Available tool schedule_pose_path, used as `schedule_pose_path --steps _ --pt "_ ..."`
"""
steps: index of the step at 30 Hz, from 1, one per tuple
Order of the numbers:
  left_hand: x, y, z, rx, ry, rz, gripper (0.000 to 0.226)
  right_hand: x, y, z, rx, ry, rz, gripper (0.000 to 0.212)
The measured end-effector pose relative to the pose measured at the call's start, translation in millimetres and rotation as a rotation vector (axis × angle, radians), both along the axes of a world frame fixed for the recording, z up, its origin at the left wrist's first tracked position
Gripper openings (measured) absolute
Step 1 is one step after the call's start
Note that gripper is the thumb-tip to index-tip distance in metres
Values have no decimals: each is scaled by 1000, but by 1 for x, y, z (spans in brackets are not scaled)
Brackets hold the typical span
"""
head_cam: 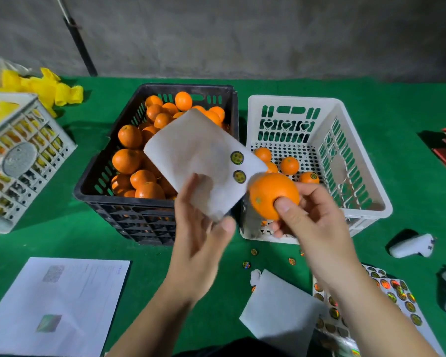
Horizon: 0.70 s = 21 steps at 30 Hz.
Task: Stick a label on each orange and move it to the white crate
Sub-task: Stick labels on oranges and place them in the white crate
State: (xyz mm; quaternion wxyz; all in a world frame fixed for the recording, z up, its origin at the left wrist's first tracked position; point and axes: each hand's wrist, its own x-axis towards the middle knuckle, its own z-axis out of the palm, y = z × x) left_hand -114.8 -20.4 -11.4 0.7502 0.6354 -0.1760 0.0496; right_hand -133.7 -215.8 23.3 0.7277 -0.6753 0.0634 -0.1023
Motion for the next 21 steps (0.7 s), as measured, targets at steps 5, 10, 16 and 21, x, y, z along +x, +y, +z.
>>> schedule_pose_path --steps 5,10,16,21 --pt "12 -2 -1 -195 166 181 31 56 -59 -9 -547 181 -167 59" --pt "15 -10 0 -298 283 41 29 64 -73 -29 -886 351 -141 86" --pt "24 -16 4 -171 295 -31 42 33 -29 -26 305 283 259 43" --pt "58 1 11 248 129 -133 51 27 -17 -28 319 239 132 17"
